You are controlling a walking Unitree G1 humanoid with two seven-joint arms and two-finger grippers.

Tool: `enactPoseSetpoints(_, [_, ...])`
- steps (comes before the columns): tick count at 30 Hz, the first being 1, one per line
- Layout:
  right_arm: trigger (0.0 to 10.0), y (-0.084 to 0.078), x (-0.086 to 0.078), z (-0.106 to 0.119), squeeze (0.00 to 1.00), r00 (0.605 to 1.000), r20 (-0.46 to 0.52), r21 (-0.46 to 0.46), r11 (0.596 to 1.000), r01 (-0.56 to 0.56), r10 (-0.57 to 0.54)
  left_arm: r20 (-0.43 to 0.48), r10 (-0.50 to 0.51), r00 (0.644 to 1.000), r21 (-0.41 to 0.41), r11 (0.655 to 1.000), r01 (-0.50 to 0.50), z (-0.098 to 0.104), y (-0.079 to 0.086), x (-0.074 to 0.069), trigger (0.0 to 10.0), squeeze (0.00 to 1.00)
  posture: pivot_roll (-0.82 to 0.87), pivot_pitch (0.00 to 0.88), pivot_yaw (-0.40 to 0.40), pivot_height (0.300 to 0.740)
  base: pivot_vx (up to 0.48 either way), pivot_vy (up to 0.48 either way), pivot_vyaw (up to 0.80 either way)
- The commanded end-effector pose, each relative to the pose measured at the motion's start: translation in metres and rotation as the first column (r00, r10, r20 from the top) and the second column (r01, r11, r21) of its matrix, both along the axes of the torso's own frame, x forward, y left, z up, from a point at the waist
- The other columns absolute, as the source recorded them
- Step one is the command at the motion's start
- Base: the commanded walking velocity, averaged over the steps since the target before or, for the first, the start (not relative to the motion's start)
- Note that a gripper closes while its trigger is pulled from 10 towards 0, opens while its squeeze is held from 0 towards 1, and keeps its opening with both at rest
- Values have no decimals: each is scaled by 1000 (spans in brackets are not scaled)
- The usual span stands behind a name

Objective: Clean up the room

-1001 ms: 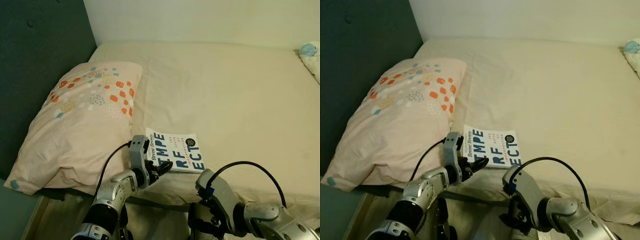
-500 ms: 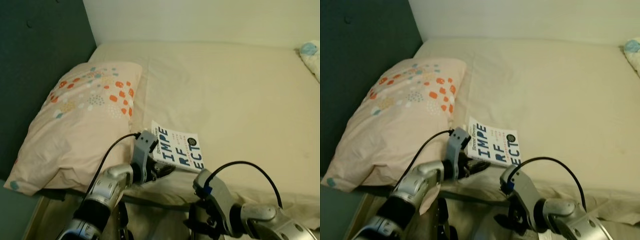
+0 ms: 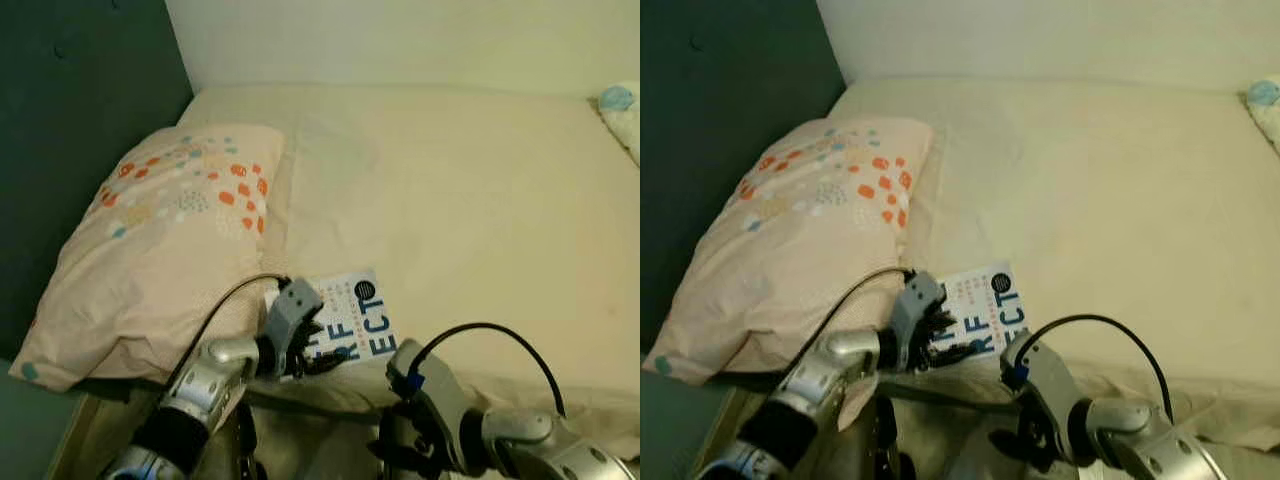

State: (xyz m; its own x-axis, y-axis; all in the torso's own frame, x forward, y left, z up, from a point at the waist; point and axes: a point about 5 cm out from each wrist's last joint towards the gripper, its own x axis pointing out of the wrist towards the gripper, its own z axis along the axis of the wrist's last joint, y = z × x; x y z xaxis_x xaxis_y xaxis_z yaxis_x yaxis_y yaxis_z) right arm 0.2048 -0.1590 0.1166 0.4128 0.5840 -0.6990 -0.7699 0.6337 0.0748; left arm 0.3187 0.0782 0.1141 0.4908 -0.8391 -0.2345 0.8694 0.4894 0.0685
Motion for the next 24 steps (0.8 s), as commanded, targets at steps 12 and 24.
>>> enactPoseSetpoints(12, [10000,4,-2,-6,0,1000,-26,8,1000,-17,17,-38,-338,940,282,899,335,-36,19,-55,10000,0,-90,223,28,603,0,0,0])
enactPoseSetpoints(24, [10000,3,-5,-4,0,999,-27,4,1000,-31,31,23,-142,990,245,960,132,-73,-16,-62,0,0,-112,243,35,603,0,0,0])
